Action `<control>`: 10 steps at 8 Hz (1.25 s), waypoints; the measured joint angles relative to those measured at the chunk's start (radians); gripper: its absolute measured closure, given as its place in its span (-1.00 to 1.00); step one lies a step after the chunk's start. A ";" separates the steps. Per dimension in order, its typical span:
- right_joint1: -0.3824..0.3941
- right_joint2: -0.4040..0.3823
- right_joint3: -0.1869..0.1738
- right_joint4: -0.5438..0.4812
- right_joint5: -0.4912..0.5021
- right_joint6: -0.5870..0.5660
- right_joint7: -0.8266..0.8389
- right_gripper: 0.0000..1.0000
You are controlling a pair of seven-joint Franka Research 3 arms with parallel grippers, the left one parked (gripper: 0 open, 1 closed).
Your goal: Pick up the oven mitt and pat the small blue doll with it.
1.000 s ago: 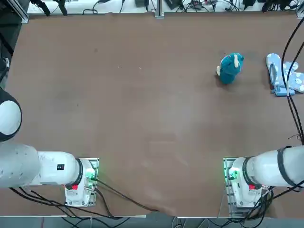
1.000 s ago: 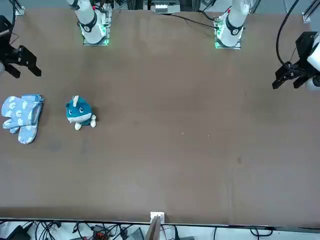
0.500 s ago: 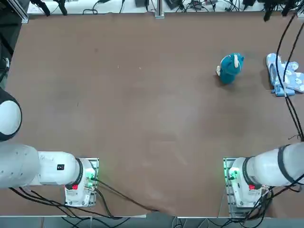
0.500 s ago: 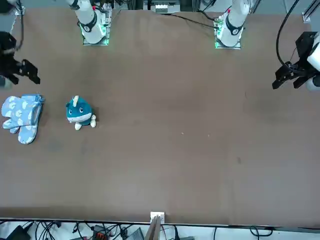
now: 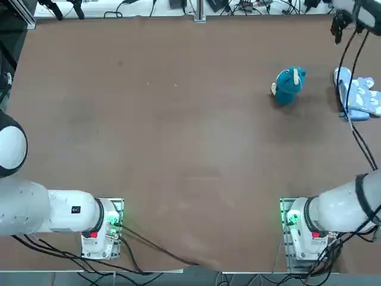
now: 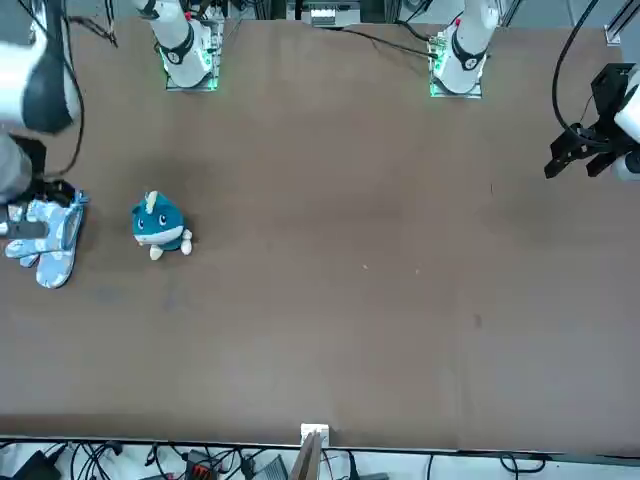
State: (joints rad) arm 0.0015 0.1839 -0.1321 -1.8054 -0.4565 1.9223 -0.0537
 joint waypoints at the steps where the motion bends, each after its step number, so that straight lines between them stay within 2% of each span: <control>1: -0.053 0.026 -0.002 -0.061 -0.010 0.105 0.002 -0.97; 3: -0.102 0.112 -0.003 -0.105 -0.075 0.179 0.070 -0.97; 5: -0.107 0.203 -0.003 -0.113 -0.175 0.215 0.205 -0.93; 8: -0.134 0.275 -0.002 -0.162 -0.452 0.310 0.413 -0.89; 10: -0.150 0.311 -0.002 -0.185 -0.565 0.328 0.531 -0.82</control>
State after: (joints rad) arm -0.1483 0.4952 -0.1344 -1.9904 -1.0212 2.2499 0.4774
